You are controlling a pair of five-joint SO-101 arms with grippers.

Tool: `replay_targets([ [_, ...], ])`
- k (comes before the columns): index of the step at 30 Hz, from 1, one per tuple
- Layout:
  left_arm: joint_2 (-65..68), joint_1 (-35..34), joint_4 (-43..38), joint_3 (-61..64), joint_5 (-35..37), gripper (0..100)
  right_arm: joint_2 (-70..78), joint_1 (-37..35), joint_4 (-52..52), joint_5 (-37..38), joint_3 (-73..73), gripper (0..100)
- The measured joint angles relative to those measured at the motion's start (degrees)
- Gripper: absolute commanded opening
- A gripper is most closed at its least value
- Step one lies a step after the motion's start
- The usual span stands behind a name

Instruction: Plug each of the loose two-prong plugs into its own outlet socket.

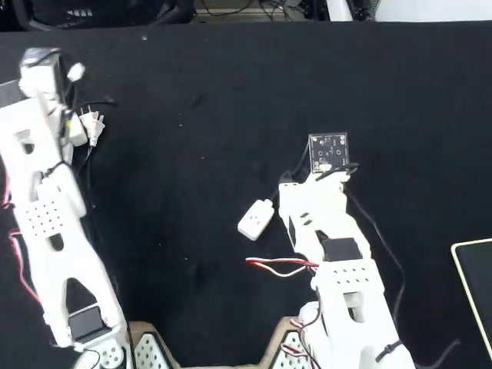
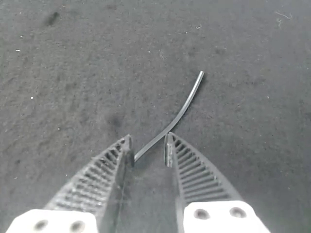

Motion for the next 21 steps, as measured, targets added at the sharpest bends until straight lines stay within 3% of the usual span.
replay_targets([
  [6, -4.84, -5.10, -0.09, 11.16, 0.00, 3, 0.00, 0.00, 0.00, 0.00, 0.00, 11.6],
  [11, -13.10, -4.92, -0.09, 24.79, 0.00, 4, 0.00, 0.09, 0.00, 0.00, 0.00, 11.6],
  [17, -24.62, -1.67, -0.09, 38.07, 0.09, 22, 0.00, 0.09, 0.00, 0.00, 0.00, 11.7],
  [21, -29.89, -0.70, -0.09, 41.76, 0.26, 24, 0.00, 0.09, 0.00, 0.00, 0.00, 11.7],
])
